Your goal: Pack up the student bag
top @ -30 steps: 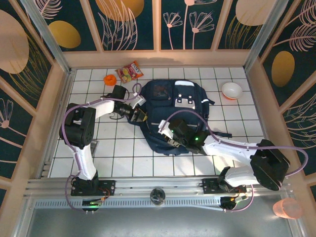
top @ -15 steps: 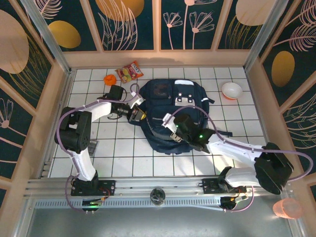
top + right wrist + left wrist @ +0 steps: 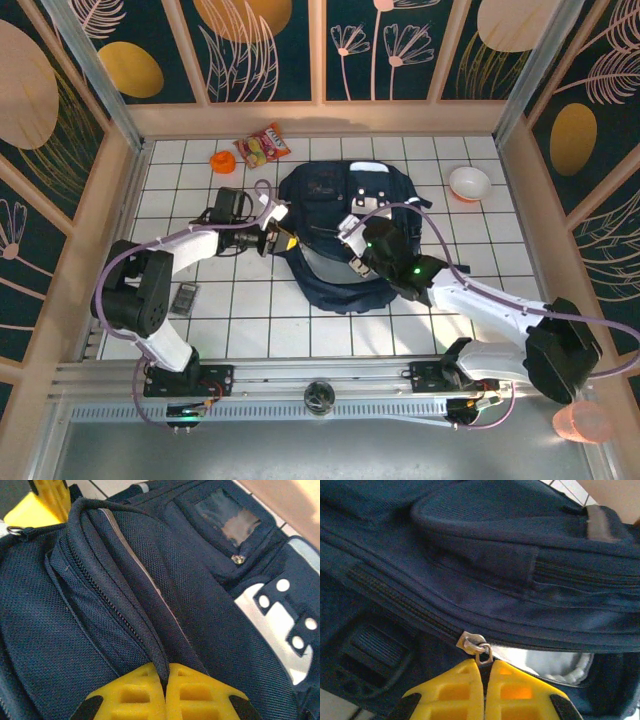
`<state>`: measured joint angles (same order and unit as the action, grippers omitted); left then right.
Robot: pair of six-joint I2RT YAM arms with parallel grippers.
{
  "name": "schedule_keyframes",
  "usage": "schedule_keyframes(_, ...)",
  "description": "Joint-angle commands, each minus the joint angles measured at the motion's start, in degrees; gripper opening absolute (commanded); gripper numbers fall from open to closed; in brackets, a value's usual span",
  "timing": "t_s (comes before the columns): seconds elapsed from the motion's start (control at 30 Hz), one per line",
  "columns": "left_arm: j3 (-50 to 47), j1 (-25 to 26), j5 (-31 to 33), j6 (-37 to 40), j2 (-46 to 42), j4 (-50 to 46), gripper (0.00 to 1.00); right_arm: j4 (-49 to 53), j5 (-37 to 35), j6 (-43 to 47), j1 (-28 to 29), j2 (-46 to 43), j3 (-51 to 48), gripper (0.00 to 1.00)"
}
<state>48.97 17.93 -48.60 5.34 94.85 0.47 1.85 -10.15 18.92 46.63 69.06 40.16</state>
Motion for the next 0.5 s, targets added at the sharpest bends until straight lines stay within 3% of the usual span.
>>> schedule_keyframes(0.0,-3.37,1.02,-3.59,-14.4,-3.34,5.9,0.0,-4.37,-2.31,-2.13,0.46,1.69,0.71,0.0)
schedule_keyframes(0.33,-12.43,2.14,-0.54,-38.5,-8.64,16.87,0.02,-7.86,-3.82,-4.9,1.85,4.41,0.15,0.0)
schedule_keyframes(0.47,-13.76,4.37,-1.67,-42.22,-9.12,18.78,0.0,-8.48,-4.34,-4.99,2.15,5.11,0.36,0.0)
